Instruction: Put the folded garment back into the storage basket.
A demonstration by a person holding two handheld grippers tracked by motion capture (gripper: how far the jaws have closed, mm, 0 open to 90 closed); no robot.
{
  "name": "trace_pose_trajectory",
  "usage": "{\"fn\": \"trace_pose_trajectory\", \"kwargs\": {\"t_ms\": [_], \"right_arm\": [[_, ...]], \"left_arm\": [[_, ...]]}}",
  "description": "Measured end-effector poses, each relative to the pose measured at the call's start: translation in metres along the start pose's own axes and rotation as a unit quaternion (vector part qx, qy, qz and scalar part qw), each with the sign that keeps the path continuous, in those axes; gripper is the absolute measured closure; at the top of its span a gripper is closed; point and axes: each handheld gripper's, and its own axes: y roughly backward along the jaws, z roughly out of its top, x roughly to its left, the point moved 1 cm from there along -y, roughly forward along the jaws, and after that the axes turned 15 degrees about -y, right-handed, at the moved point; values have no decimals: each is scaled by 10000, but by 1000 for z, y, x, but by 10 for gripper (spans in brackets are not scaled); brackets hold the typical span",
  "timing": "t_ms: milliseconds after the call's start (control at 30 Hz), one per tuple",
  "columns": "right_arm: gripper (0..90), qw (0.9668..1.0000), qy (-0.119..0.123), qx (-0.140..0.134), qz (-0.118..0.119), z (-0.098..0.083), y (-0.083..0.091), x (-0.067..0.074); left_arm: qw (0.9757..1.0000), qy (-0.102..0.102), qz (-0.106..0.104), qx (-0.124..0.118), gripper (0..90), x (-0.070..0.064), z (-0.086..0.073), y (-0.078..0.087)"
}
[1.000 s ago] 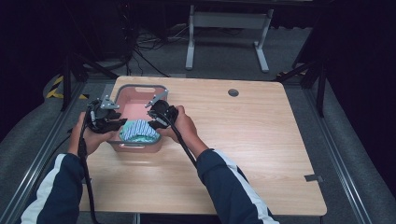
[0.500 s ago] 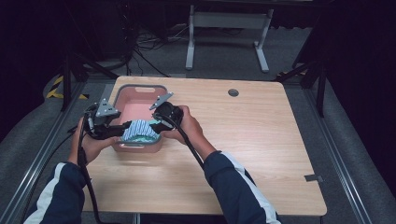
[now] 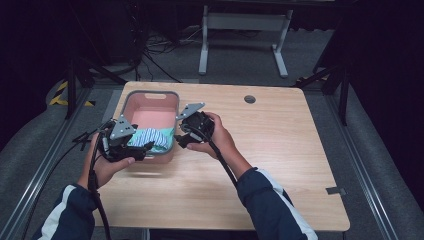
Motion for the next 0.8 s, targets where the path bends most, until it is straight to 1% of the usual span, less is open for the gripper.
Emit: {"fn": "trace_pose_trajectory", "kwargs": {"t_ms": [67,200,233,267,333,367,400,467,533,600,633,667,733,800], "right_arm": [[278,10000,43,9,-79,-5,7,-4],[274,9997,122,-9,-190,-12,20,-10],[274,9997,103,-27,-220,-15,24,-12],[274,9997,103,-27,-220,-15,24,-12],[267,9994,162,34,-289,-20,31,-16],[267,9993,173,39,-336,-22,34,-18],[267,9992,166,44,-363,-25,36,-20],[267,9988,148,69,-452,-30,41,-25],[267,9988,151,78,-455,-35,46,-28],[267,9986,151,104,-496,-41,50,-31],[267,9986,151,104,-496,-41,50,-31],[265,9986,166,115,-491,-44,52,-32],[263,9984,167,128,-522,-51,57,-35],[260,9981,176,147,-573,-58,62,-38]], "left_arm": [[9999,-102,2,-12,251,-5,4,1],[9998,-155,-36,-83,245,-13,8,2],[9998,-155,-36,-83,233,-13,8,2],[9998,-197,23,-65,233,-16,9,2],[9997,-196,-32,-151,230,-20,11,2],[9997,-213,-40,-130,226,-22,12,1],[9994,-321,-55,-65,225,-26,14,-1],[9993,-380,-56,-44,219,-30,15,-3],[9990,-430,-132,-48,214,-35,16,-7],[9985,-536,-130,-24,212,-41,17,-10],[9985,-536,-130,-24,212,-41,17,-10],[9981,-581,-207,-12,212,-44,17,-12],[9979,-612,-230,-38,212,-49,19,-14],[9972,-699,-266,-59,210,-53,20,-15]]}}
